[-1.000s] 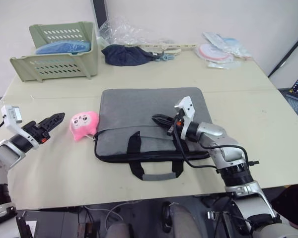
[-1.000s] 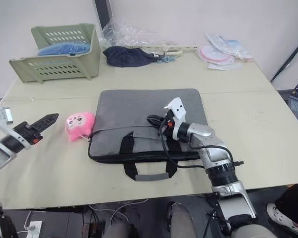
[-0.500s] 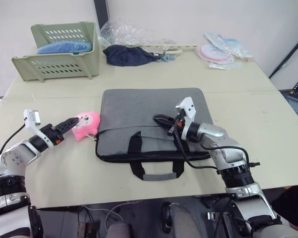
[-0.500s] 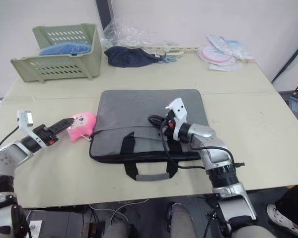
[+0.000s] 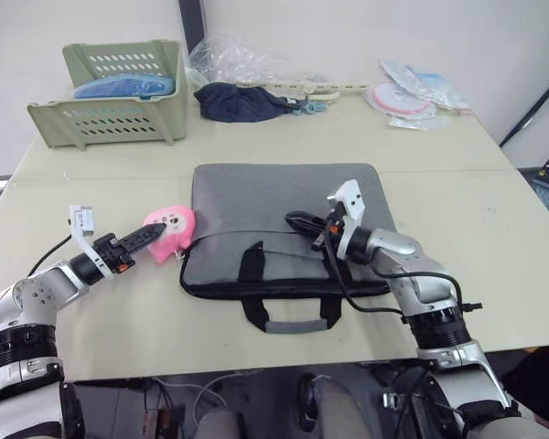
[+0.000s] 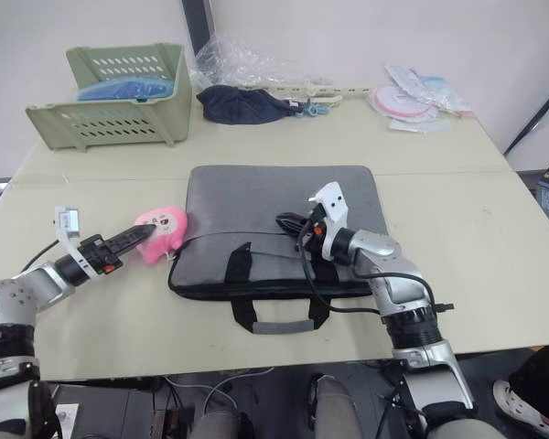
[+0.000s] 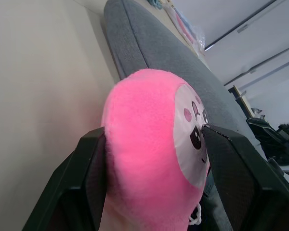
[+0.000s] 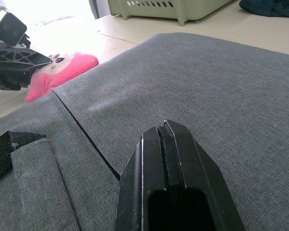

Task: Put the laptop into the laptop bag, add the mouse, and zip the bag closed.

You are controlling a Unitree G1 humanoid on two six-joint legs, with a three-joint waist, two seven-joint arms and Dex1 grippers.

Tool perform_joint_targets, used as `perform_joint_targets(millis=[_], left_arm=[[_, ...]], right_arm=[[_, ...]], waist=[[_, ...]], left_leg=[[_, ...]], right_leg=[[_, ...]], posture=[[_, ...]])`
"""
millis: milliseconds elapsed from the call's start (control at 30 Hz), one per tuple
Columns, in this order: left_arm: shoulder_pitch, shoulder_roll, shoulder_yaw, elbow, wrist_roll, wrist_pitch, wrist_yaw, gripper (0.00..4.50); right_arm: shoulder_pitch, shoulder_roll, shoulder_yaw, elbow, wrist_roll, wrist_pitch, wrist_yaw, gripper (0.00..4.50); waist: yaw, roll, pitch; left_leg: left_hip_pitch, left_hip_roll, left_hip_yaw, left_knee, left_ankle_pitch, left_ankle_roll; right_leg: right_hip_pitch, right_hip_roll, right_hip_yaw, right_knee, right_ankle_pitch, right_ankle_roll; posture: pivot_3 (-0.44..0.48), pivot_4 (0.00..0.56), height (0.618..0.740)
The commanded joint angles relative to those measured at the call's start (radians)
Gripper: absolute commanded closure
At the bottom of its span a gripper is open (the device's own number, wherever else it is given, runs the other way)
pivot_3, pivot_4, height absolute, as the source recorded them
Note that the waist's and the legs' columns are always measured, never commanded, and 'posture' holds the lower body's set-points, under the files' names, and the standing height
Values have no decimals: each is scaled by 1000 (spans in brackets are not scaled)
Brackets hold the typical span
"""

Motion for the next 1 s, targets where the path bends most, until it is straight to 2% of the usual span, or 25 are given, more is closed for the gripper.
perform_joint_targets(millis=[33,167,267,433,767,1000], left_arm=[[3,-2,11,-52,-27,23,-20,1390],[0,-8,26,-53,-34,39,-10,1390],[-6,-12,48,-40,-27,30,18,2100],[4,-4,53,-45,-27,34,-4,4476],[97,35,66,-149,-54,111,-25,4476],[212,112,128,-216,-88,171,-44,4476]], right_arm=[[55,-9,35,52,-45,66,-24,4469],[55,-8,35,55,-46,63,-26,4469],[56,-8,37,54,-48,62,-26,4500],[58,-9,39,54,-50,61,-26,4500],[57,-3,43,62,-53,58,-28,4500],[65,-4,46,65,-54,60,-28,4500]], waist=[[1,0,0],[1,0,0],[1,0,0],[1,0,0],[-1,0,0],[-1,0,0]], left_leg=[[0,0,0,0,0,0],[0,0,0,0,0,0],[0,0,0,0,0,0],[0,0,0,0,0,0],[0,0,0,0,0,0],[0,1,-1,-1,0,0]], right_leg=[[0,0,0,0,0,0],[0,0,0,0,0,0],[0,0,0,0,0,0],[0,0,0,0,0,0],[0,0,0,0,0,0],[0,0,0,-1,0,0]], posture=[[0,150,740],[0,150,740],[0,150,740],[0,150,740],[0,150,740],[0,150,740]])
